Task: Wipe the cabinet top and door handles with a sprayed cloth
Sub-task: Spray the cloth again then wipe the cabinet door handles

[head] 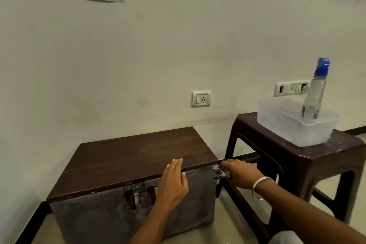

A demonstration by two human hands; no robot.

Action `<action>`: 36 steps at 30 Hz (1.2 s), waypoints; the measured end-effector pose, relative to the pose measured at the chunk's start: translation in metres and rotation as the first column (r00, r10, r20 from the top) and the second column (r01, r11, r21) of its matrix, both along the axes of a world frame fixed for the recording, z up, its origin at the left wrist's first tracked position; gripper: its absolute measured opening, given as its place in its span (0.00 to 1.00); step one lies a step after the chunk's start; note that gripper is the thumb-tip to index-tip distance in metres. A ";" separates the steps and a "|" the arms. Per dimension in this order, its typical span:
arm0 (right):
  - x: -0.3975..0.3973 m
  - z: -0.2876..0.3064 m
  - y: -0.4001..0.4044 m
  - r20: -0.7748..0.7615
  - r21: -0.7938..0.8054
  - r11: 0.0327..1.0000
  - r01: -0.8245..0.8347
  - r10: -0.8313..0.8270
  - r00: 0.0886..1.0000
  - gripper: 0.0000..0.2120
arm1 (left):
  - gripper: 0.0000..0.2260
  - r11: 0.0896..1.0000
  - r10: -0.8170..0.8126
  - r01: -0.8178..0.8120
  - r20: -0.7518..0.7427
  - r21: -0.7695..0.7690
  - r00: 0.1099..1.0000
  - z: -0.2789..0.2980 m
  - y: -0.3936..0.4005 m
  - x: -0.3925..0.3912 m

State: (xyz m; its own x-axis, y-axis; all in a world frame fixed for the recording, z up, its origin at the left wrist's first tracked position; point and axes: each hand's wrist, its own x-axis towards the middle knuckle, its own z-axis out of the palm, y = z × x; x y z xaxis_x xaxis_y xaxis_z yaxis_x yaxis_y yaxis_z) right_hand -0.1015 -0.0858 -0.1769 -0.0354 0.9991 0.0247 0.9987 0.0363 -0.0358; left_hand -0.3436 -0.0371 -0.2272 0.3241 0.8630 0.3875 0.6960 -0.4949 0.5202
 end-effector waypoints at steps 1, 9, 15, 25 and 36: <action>0.003 0.004 -0.007 -0.017 -0.008 1.000 -0.003 0.003 1.000 0.21 | 0.23 0.999 -0.028 0.029 0.016 -0.030 0.999 0.001 -0.006 0.007; 0.008 0.055 -0.025 -0.168 -0.155 0.979 -0.131 0.105 0.980 0.19 | 0.31 0.854 -0.410 0.440 0.162 -0.277 0.898 0.027 -0.024 0.070; 0.021 0.098 -0.028 -0.271 -0.247 0.959 -0.141 0.071 0.960 0.23 | 0.26 0.702 -0.437 0.623 0.481 -0.346 0.760 0.056 -0.029 0.105; 0.081 0.147 -0.048 -0.478 0.160 0.986 0.053 0.030 0.878 0.22 | 0.13 0.722 -0.287 0.634 0.713 -0.278 0.640 0.094 -0.025 0.166; 0.174 0.206 -0.076 -0.568 0.540 0.715 0.444 -0.080 0.819 0.09 | 0.11 0.744 -0.196 0.632 0.833 -0.218 0.517 0.141 -0.018 0.224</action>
State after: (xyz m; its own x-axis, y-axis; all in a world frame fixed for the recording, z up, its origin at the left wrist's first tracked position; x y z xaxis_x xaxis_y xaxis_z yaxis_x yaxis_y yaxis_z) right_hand 0.0722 -0.1619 0.0289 0.4234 0.7005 0.5745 0.8211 -0.0287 -0.5701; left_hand -0.1193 -0.0553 -0.0862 0.4890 0.8264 0.2794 -0.2528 -0.1723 0.9521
